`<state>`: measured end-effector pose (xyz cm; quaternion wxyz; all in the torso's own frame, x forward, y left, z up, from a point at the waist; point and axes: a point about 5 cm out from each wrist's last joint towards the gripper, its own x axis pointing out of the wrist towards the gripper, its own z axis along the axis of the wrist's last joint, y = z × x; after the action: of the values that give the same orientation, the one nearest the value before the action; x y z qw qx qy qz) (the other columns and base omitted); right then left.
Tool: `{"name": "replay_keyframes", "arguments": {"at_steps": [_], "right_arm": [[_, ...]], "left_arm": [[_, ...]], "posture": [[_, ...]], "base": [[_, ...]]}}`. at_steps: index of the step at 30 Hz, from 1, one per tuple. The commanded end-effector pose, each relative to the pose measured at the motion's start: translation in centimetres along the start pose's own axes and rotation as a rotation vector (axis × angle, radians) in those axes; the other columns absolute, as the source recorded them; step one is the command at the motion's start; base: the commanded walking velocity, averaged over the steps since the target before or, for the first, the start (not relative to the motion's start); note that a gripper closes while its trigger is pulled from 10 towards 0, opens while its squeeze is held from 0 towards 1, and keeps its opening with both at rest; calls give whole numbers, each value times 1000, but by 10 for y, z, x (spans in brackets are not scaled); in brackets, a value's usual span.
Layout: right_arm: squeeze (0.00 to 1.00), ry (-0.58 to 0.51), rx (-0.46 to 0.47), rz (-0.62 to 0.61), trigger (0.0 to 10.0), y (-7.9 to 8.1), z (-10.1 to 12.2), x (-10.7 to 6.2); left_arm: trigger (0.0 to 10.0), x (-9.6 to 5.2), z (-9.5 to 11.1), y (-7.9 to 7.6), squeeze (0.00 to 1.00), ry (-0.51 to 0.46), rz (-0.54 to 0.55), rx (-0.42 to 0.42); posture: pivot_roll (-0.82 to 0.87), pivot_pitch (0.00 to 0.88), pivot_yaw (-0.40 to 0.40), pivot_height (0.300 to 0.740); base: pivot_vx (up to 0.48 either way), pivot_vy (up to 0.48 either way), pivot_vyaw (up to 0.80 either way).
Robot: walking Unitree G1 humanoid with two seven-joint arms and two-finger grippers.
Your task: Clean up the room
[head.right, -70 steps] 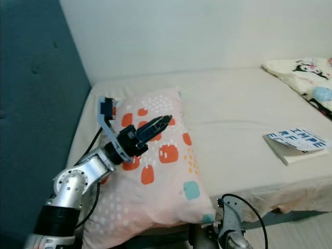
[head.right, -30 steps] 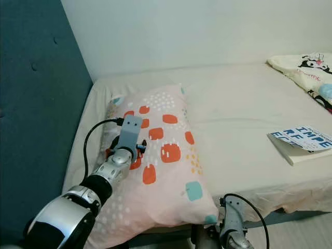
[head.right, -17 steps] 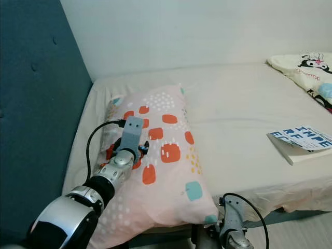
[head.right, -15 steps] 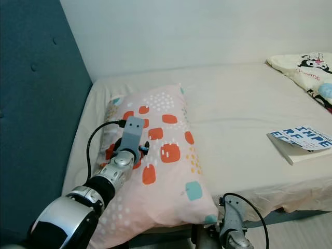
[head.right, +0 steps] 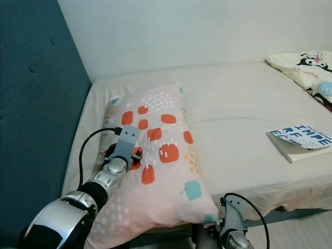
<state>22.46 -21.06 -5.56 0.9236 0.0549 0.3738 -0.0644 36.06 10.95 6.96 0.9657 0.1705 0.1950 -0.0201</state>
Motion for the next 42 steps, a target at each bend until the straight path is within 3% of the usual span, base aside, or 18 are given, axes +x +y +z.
{"name": "replay_keyframes", "arguments": {"at_steps": [1, 9, 11, 12, 14, 15, 16, 19, 21, 26, 32, 35, 37, 38, 39, 40, 41, 42], "right_arm": [[0, 46, 28, 6, 10000, 5, -17, -3], [0, 46, 39, 13, 10000, 9, -23, -5], [0, 44, 50, 19, 10000, 10, -30, -7], [0, 44, 50, 19, 10000, 10, -30, -7], [0, 43, 60, 19, 10000, 10, -35, -9], [0, 43, 60, 19, 10000, 10, -35, -9], [0, 45, 64, 18, 10000, 11, -37, -10], [0, 45, 67, 18, 10000, 11, -38, -11], [0, 46, 72, 20, 10000, 13, -41, -12], [0, 41, 75, 21, 10000, 13, -42, -12], [0, 32, 75, 30, 10000, 17, -42, -12], [0, 28, 76, 33, 10000, 18, -42, -12], [0, 7, 89, 44, 10000, 19, -39, -12], [0, 7, 89, 44, 10000, 19, -39, -12], [0, -11, 101, 54, 10000, 20, -37, -12], [0, -27, 108, 64, 10000, 21, -34, -11], [0, -62, 130, 89, 10000, 23, -30, -11], [0, -62, 130, 89, 10000, 23, -30, -11]], "left_arm": [[10000, -3, -19, -2, 0, 60, -15, 32], [10000, -5, -28, -2, 0, 80, -22, 18], [10000, -5, -32, 5, 0, 84, 4, -74], [10000, -5, -32, 5, 0, 84, 4, -74], [10000, -4, -36, 16, 0, 104, 59, -215], [10000, -4, -36, 16, 0, 104, 59, -215], [10000, -5, -42, 21, 0, 140, 92, -314], [10000, -6, -48, 23, 0, 171, 109, -390], [10000, -9, -62, 28, 0, 226, 138, -536], [10000, -11, -71, 32, 0, 249, 170, -647], [10000, -14, -79, 33, 0, 254, 186, -662], [10000, -15, -83, 26, 0, 271, 151, -686], [10000, -18, -86, 8, 0, 293, 44, -735], [10000, -18, -86, 8, 0, 293, 44, -735], [9569, -20, -87, 0, 0, 298, -9, -762], [4078, -21, -87, -5, 0, 300, -44, -778], [39, -21, -87, -9, 0, 296, -66, -786], [39, -21, -87, -9, 0, 296, -66, -786]], "posture": [[-16, 185, 40, 598], [-17, 224, 48, 598], [-20, 264, 61, 598], [-20, 264, 61, 598], [-23, 270, 65, 598], [-23, 270, 65, 598], [-21, 278, 70, 598], [-20, 281, 74, 598], [-26, 282, 74, 598], [-32, 280, 74, 598], [-38, 274, 74, 598], [-41, 275, 76, 598], [-44, 277, 73, 598], [-44, 277, 73, 598], [-46, 279, 73, 598], [-46, 279, 72, 598], [-46, 277, 70, 598], [-46, 277, 70, 598]], "base": [[0, 0, 0], [0, 0, 0], [0, 0, 0], [0, 0, 0], [0, 0, 0], [0, 0, 0], [0, 0, 0], [0, 0, 0], [0, 0, 0], [0, 0, 0], [0, 0, 0], [0, 0, 0], [0, 0, 0], [0, 0, 0], [0, 0, 0], [0, 0, 0], [0, 0, 0], [0, 0, 0]]}}
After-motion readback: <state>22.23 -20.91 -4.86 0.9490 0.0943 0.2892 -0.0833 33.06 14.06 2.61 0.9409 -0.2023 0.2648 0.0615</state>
